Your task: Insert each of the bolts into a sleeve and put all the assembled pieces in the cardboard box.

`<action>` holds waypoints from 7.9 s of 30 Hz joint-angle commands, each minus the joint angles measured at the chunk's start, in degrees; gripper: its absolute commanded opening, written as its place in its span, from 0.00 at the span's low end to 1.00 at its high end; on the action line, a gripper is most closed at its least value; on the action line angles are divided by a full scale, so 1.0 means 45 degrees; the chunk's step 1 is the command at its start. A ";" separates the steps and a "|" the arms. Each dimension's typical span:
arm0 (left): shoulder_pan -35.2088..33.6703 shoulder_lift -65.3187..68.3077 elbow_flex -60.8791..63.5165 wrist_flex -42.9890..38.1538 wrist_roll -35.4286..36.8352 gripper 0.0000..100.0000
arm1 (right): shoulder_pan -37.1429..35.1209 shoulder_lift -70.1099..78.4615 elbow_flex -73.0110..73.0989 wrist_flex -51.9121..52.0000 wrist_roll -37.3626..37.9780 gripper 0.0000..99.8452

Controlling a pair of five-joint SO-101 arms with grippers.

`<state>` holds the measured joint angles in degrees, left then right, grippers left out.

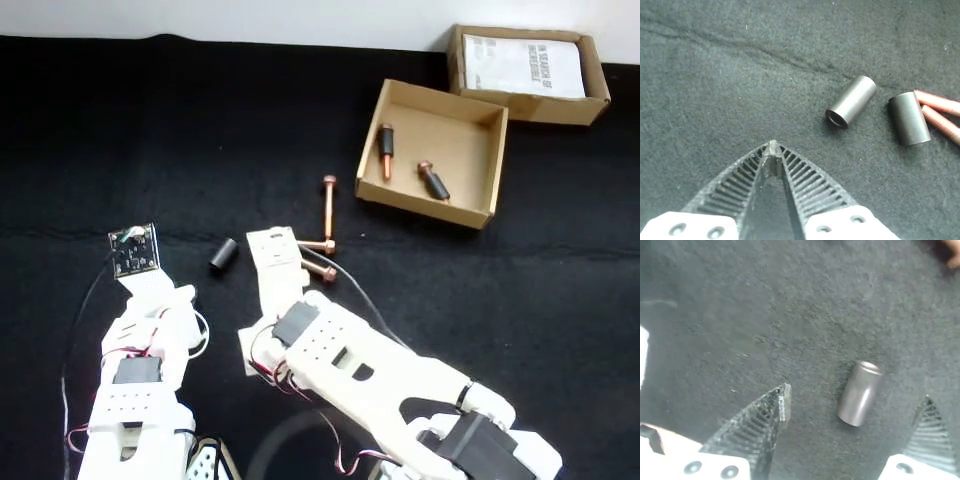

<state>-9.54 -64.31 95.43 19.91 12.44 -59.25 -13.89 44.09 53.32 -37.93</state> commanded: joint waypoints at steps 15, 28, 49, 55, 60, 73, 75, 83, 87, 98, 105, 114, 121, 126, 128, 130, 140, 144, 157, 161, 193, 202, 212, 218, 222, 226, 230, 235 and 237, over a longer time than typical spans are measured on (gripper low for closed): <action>-0.0186 -0.0127 -0.0088 -0.0176 -0.0039 0.01 | 0.0947 -0.0010 0.1612 -0.2042 0.1426 0.16; -0.0186 -0.0127 -0.0088 -0.0176 -0.0039 0.01 | 0.0987 -0.0010 0.1612 -0.1983 0.1680 0.05; -0.0186 -0.0127 -0.0088 -0.0176 -0.0039 0.01 | 0.1983 -0.0147 -0.3331 0.3526 0.1700 0.01; -0.0186 -0.0127 -0.0088 -0.0176 -0.0039 0.01 | 0.2784 -0.0166 -0.5421 0.4874 0.2872 0.01; -0.0186 -0.0127 -0.0088 -0.0176 -0.0039 0.01 | 0.3194 -0.0166 -0.7863 0.6261 0.3399 0.01; -0.0186 -0.0127 -0.0088 -0.0176 -0.0039 0.01 | 0.3409 -0.0186 -1.4193 1.0618 0.3399 0.01; -0.0186 -0.0127 -0.0088 -0.0176 -0.0039 0.01 | 0.3448 -0.0537 -1.4603 1.0598 0.3399 0.01; -0.0186 -0.0127 -0.0088 -0.0176 -0.0039 0.01 | 0.3546 -0.3624 -1.4603 1.0579 0.4024 0.01; -0.0186 -0.0127 -0.0088 -0.0176 -0.0039 0.01 | 0.3565 -0.5089 -1.4584 1.0598 0.4591 0.01; -0.0127 -0.0127 -0.0088 -0.0137 -0.0039 0.01 | 0.5617 -0.9993 -0.9504 1.0579 0.5118 0.01; -0.0127 -0.0127 -0.0107 -0.0117 -0.0039 0.01 | 0.7844 -1.3568 -0.6613 1.0559 0.6232 0.01; 0.0518 -0.0049 -0.2530 0.4317 0.0039 0.01 | 1.4896 -1.7416 -0.1280 0.6066 0.8869 0.01; 0.0537 -0.0010 -0.5792 0.6935 0.0000 0.02 | 1.7807 -2.0366 0.3233 0.1709 0.9143 0.01; 0.0557 0.0010 -0.8059 0.8694 0.0000 0.02 | 1.9390 -2.0249 0.4894 -0.0322 0.9123 0.01; 0.0830 0.0010 -0.8703 0.9455 -0.0020 0.02 | 1.9878 -2.0249 0.5558 -0.1338 0.9143 0.01; 0.1299 0.0010 -0.9270 1.0413 -0.0020 0.02 | 2.0425 -2.0249 0.6242 -0.2374 0.9143 0.01; 0.4581 0.0029 -1.1438 1.3578 -0.0020 0.02 | 2.3121 -2.0249 0.9719 -0.7726 1.0530 0.01; 0.5128 0.1104 -1.2122 1.4437 -0.0020 0.02 | 2.4254 -2.0249 1.0891 -0.9719 1.1175 0.01; 0.5128 1.1575 -1.9018 1.7368 -0.0020 0.01 | 2.7810 -2.0230 1.3158 -1.3216 1.2210 0.01; 0.5148 1.3568 -2.1265 1.7289 -0.0039 0.01 | 2.9040 -2.0230 1.3158 -1.3216 1.2210 0.01; 0.7668 2.0230 -2.5426 1.7719 -1.9360 0.28 | 3.2400 -2.0171 1.3177 -1.3197 1.2952 0.01; 0.6984 2.1206 -2.5426 1.5551 -2.1294 0.28 | 3.2400 -2.0171 1.3177 -1.3197 1.3031 0.01; 0.7082 2.1441 -2.6051 1.3929 -2.1314 0.28 | 3.1639 -2.0171 1.3177 -1.3197 1.3050 0.01; 0.7101 2.2437 -2.6852 1.3929 -2.1294 0.28 | 3.1306 -2.0171 1.3177 -1.3197 1.3050 0.01; 0.7492 2.3316 -2.7302 1.3949 -2.1236 0.28 | 3.1287 -2.0171 1.3177 -1.3197 1.3050 0.01; 0.8020 2.3883 -2.7712 1.3949 -2.0747 0.28 | 3.1287 -2.0171 1.3177 -1.3197 1.3050 0.01; 0.8352 2.4156 -2.8298 1.4125 -2.0161 0.28 | 3.1287 -2.0171 1.3177 -1.3197 1.3050 0.01; 0.8645 2.4195 -2.8317 1.4984 -2.0122 0.23 | 3.1287 -2.0171 1.3177 -1.3197 1.3050 0.01; 0.8567 2.4234 -2.8298 1.4965 -2.0083 0.18 | 3.1287 -2.0171 1.3177 -1.3197 1.3050 0.01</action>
<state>28.26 44.97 -30.11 86.64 -78.37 82.11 -104.18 95.25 -4.79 19.82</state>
